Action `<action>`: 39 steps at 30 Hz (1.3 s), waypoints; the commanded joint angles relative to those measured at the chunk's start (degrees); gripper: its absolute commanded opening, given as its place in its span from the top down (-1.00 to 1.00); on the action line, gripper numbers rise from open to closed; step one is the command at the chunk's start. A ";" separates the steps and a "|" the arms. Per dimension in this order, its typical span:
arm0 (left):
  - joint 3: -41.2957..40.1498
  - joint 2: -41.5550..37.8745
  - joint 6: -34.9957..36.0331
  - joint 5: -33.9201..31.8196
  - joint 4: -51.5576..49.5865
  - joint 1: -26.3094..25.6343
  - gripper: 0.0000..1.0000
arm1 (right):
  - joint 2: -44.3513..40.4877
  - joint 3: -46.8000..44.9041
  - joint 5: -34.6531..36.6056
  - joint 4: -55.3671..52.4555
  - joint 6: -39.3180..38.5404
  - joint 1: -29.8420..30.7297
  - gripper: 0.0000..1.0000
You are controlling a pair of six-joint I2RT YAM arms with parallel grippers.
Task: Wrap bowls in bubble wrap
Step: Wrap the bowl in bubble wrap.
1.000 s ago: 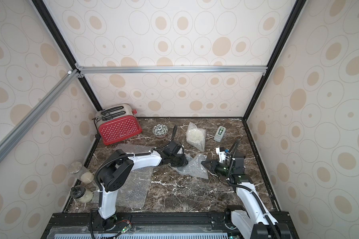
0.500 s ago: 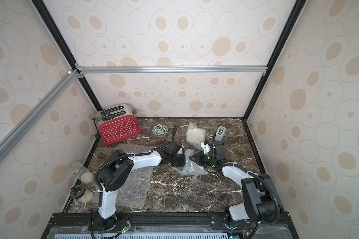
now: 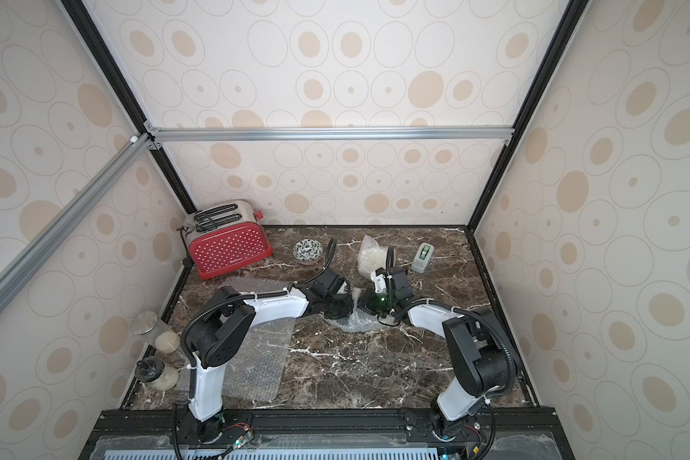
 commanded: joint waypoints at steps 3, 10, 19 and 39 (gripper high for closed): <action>1.31 -1.95 2.66 1.32 -2.45 -1.87 0.59 | -1.15 -1.94 2.94 -9.82 -4.54 2.57 1.00; 1.20 -6.15 3.93 -1.46 -5.66 -1.52 0.57 | -10.46 -2.57 8.27 -19.71 -8.53 2.57 1.00; 0.10 -7.07 3.20 -1.51 -4.59 -1.52 0.56 | -8.46 -0.09 10.17 -21.06 -10.04 5.21 1.00; -14.51 -21.58 -1.23 -5.99 2.39 -0.73 0.56 | 5.89 5.70 14.55 -19.41 -8.27 8.42 1.00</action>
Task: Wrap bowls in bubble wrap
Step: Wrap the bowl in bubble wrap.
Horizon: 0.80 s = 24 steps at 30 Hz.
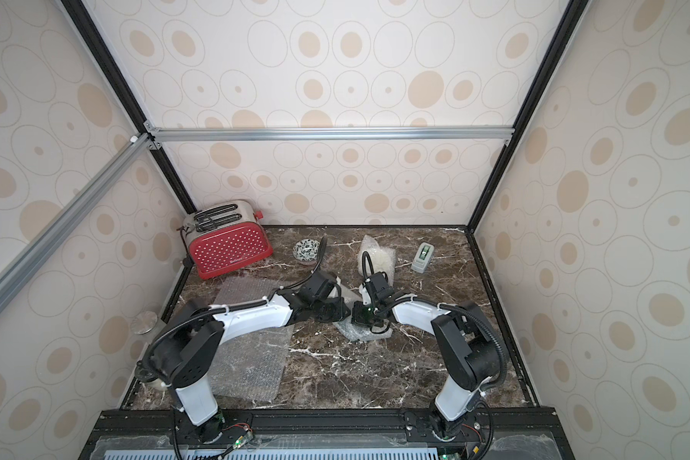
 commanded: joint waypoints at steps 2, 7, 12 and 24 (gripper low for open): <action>-3.57 -8.76 0.15 -3.33 1.97 0.30 0.54 | 2.92 0.64 2.22 -2.30 0.31 0.59 1.00; -4.25 -9.53 0.87 -0.67 2.54 -0.13 0.50 | 4.51 2.74 3.00 -3.58 0.46 0.66 1.00; -3.20 -6.18 -0.54 1.12 4.22 -1.73 0.49 | 4.90 3.39 1.20 -2.86 1.54 0.58 1.00; 3.28 4.27 -0.52 0.44 -0.05 -1.99 0.63 | -1.74 0.18 1.49 -4.14 1.36 0.64 1.00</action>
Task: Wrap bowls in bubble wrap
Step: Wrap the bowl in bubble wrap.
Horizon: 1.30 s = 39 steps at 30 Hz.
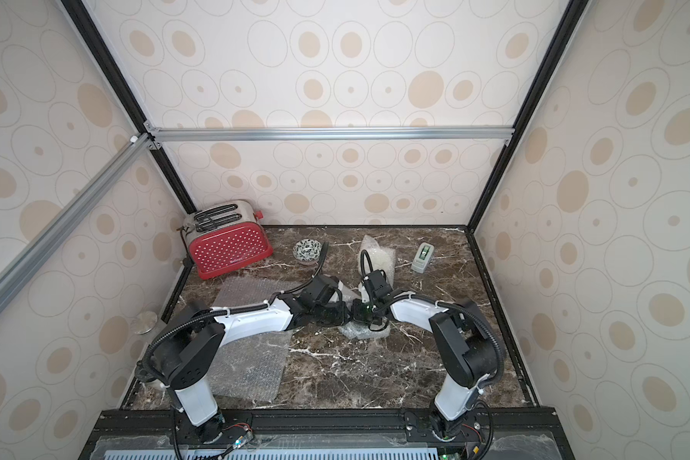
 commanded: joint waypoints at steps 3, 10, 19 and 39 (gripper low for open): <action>0.30 0.09 0.50 -2.10 -5.26 -0.36 0.85 | -4.46 -1.21 2.36 -4.75 -0.43 0.30 1.00; -2.16 -1.05 1.65 -3.75 -7.56 -0.33 0.93 | -8.70 3.64 2.72 -10.45 -2.75 -1.59 0.64; 1.81 0.65 2.22 -2.96 -8.01 -0.37 0.87 | -10.07 5.71 -5.17 -12.22 -5.86 -0.82 0.71; -1.79 -7.26 0.65 -3.89 -9.76 7.01 0.07 | 4.42 2.37 1.60 -8.38 -0.18 -1.74 0.83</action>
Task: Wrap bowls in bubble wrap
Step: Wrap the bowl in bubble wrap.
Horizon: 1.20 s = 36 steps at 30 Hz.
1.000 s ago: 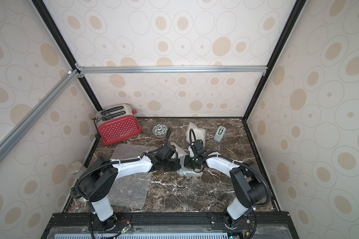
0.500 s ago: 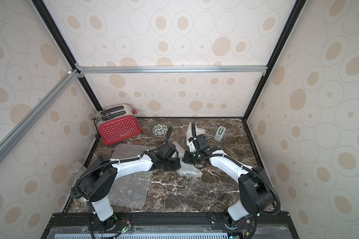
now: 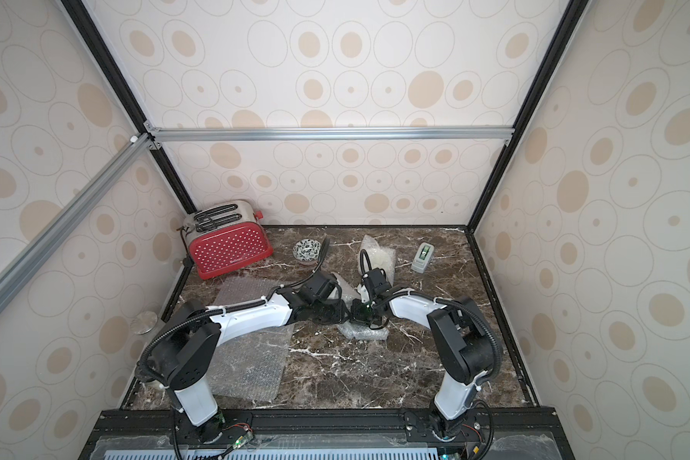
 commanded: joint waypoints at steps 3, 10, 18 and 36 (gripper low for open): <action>-7.09 -5.37 -3.95 -0.50 2.99 7.78 -0.11 | 0.96 -0.67 6.12 -5.88 -0.51 -0.86 0.83; -13.04 -0.56 -13.67 4.62 18.91 11.43 -0.25 | 0.27 -0.57 5.43 -6.93 -2.36 -1.64 0.83; -13.50 8.40 -22.46 3.77 34.58 11.45 -0.18 | 0.70 -0.39 4.66 -6.92 -2.75 -1.63 0.83; -4.75 19.30 -20.19 4.51 46.21 17.76 -0.32 | 0.60 -1.17 4.04 -6.38 -2.89 -1.75 0.83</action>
